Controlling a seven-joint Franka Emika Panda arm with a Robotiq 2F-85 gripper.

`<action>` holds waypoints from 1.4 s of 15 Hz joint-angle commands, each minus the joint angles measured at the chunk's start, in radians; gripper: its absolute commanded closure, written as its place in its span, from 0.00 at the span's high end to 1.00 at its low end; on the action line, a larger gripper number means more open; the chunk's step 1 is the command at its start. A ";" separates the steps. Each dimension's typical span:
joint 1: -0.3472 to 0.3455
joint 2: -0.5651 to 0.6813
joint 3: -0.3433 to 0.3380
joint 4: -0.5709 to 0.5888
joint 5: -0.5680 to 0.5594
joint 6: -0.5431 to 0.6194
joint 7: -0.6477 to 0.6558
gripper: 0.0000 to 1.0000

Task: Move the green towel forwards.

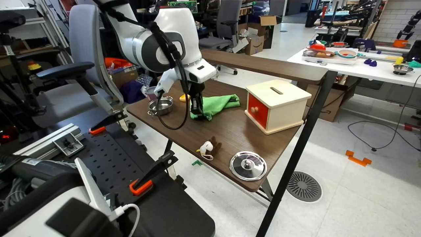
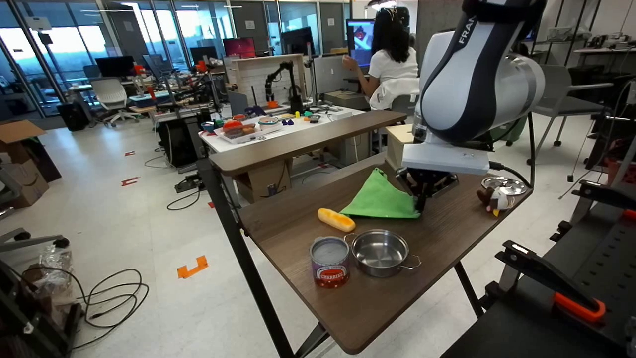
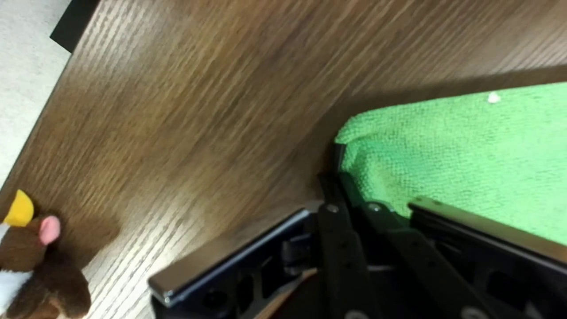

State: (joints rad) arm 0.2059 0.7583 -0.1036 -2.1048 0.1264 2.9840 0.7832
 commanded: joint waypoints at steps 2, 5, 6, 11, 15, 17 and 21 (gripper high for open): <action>0.036 -0.146 -0.039 -0.133 0.006 0.017 -0.089 0.01; 0.085 -0.242 -0.106 -0.189 -0.014 0.006 -0.107 0.01; 0.111 -0.281 -0.139 -0.212 -0.029 0.005 -0.109 0.01; 0.241 -0.461 -0.305 -0.280 -0.157 -0.015 -0.069 0.01; 0.329 -0.534 -0.402 -0.282 -0.264 -0.028 -0.023 0.01; 0.342 -0.539 -0.402 -0.280 -0.273 -0.033 -0.026 0.01; 0.341 -0.491 -0.351 -0.292 -0.237 -0.021 -0.049 0.01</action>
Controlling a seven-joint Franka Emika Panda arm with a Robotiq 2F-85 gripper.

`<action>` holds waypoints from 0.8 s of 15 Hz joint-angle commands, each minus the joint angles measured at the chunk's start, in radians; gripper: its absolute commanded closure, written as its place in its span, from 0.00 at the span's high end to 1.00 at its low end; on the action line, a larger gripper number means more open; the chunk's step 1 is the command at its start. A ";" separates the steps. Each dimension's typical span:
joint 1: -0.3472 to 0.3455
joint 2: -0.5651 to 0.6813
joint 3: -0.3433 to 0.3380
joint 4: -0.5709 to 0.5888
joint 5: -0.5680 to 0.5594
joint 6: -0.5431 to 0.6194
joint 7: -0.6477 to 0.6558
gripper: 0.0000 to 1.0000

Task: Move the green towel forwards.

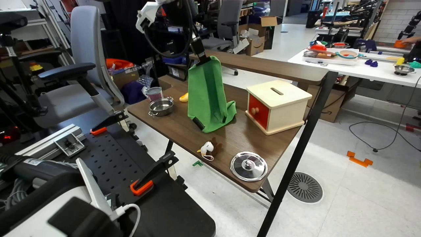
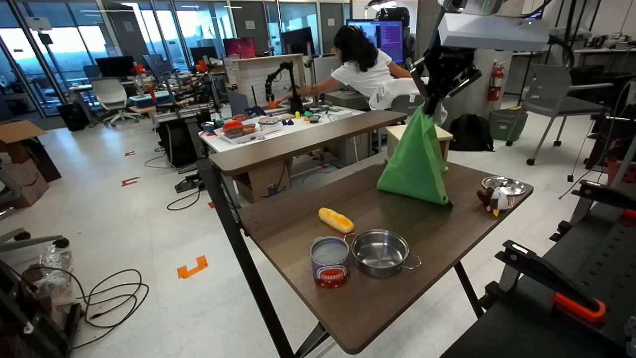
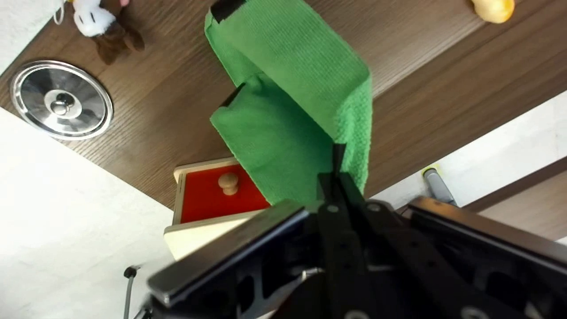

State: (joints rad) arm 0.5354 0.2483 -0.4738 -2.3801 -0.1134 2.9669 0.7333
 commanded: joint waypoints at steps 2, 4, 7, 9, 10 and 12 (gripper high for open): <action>0.002 0.051 0.055 -0.031 0.019 0.002 -0.008 0.01; -0.055 0.081 0.136 -0.041 -0.004 0.007 0.006 0.01; -0.096 0.127 0.231 -0.048 0.034 0.024 -0.024 0.01; -0.133 0.160 0.305 -0.045 0.066 0.031 -0.046 0.01; -0.152 0.177 0.342 -0.041 0.087 0.032 -0.059 0.01; -0.197 0.211 0.424 -0.033 0.143 0.030 -0.095 0.01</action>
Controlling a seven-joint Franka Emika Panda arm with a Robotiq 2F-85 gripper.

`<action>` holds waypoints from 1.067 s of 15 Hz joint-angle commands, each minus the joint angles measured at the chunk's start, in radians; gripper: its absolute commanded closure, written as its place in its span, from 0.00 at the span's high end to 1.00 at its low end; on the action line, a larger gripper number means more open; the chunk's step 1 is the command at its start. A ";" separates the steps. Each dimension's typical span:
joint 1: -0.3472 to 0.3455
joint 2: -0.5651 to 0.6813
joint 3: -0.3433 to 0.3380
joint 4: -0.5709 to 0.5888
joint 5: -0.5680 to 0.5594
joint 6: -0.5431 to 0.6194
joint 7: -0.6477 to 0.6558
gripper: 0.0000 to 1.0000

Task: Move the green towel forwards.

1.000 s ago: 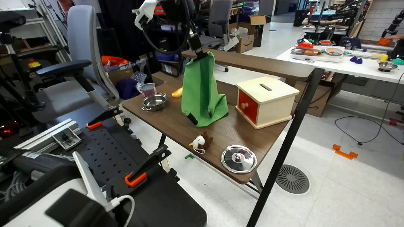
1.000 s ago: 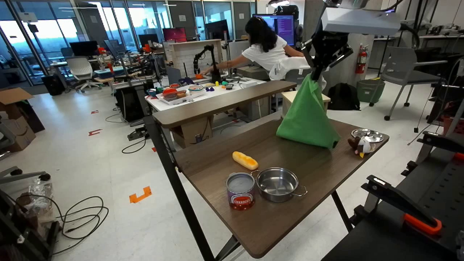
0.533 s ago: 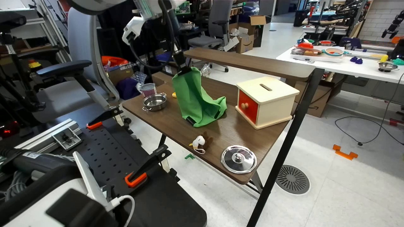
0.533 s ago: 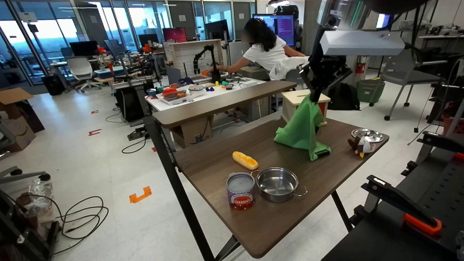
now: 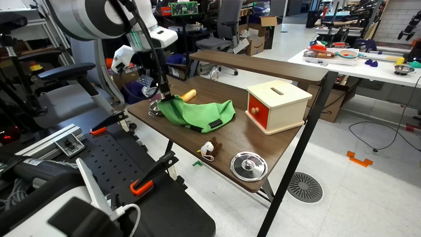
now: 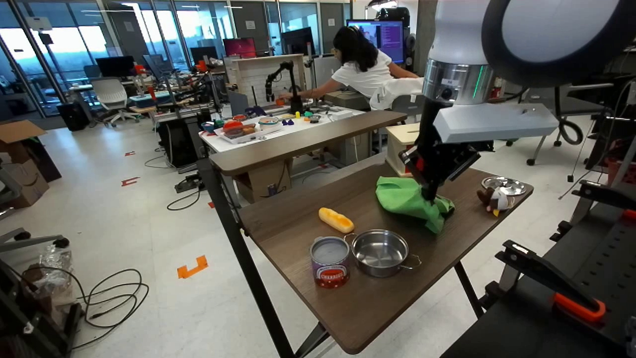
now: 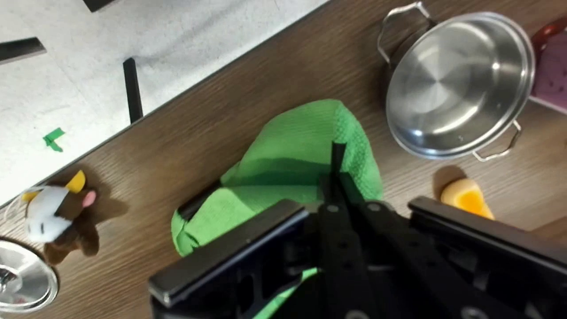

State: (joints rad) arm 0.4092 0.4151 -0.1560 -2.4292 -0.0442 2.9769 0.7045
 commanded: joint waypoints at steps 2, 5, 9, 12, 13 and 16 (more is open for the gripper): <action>-0.096 0.087 0.167 0.024 0.127 0.024 -0.099 0.01; -0.117 0.145 0.204 0.047 0.167 0.016 -0.147 0.28; -0.119 0.192 0.186 0.073 0.180 -0.002 -0.181 0.50; -0.116 0.186 0.169 0.078 0.181 -0.010 -0.206 0.72; -0.108 0.166 0.158 0.072 0.177 -0.012 -0.210 0.80; -0.103 0.063 0.150 0.033 0.173 -0.028 -0.229 0.99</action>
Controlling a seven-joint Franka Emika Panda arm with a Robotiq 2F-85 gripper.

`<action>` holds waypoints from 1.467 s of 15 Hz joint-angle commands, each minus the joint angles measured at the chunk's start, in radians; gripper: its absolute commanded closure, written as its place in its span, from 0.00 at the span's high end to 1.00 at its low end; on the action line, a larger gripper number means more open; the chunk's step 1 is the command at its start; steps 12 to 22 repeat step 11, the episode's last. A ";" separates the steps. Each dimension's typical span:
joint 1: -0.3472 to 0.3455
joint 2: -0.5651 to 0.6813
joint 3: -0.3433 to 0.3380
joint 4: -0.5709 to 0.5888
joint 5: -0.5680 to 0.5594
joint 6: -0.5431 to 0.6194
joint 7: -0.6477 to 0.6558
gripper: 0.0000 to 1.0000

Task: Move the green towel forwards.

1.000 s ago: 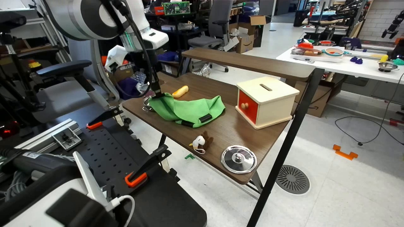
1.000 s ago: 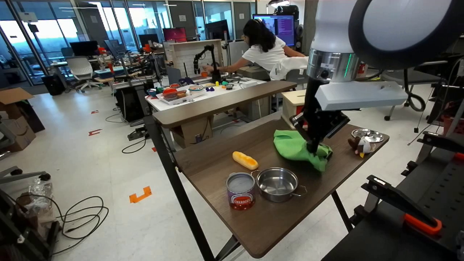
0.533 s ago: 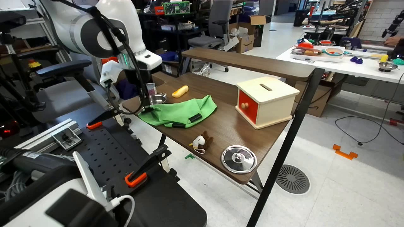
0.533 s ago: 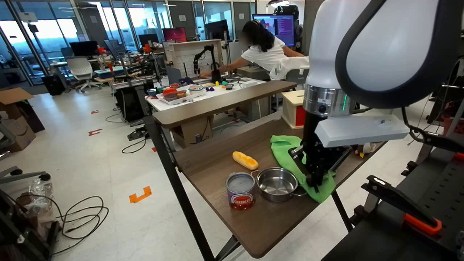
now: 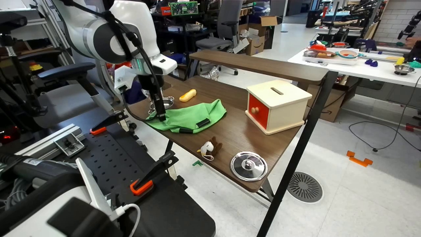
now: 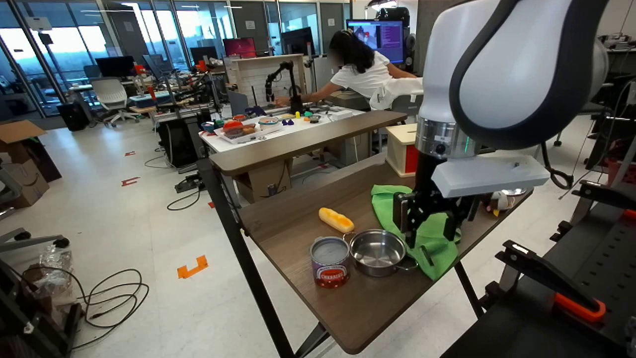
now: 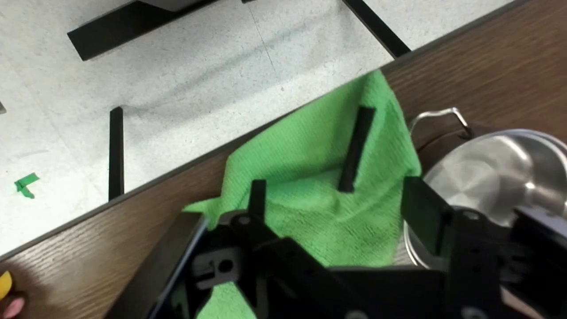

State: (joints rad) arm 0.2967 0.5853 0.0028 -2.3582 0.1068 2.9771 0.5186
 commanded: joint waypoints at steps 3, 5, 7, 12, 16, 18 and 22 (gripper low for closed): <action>-0.028 -0.257 0.043 -0.098 0.042 -0.023 -0.075 1.00; -0.104 -0.359 0.138 -0.145 0.074 -0.053 -0.158 1.00; -0.049 -0.280 0.081 -0.087 0.045 -0.026 -0.102 1.00; -0.081 -0.350 0.115 -0.137 0.050 -0.047 -0.130 1.00; -0.081 -0.350 0.115 -0.137 0.050 -0.047 -0.130 1.00; -0.081 -0.350 0.115 -0.137 0.050 -0.047 -0.130 1.00; -0.081 -0.350 0.115 -0.137 0.050 -0.047 -0.130 1.00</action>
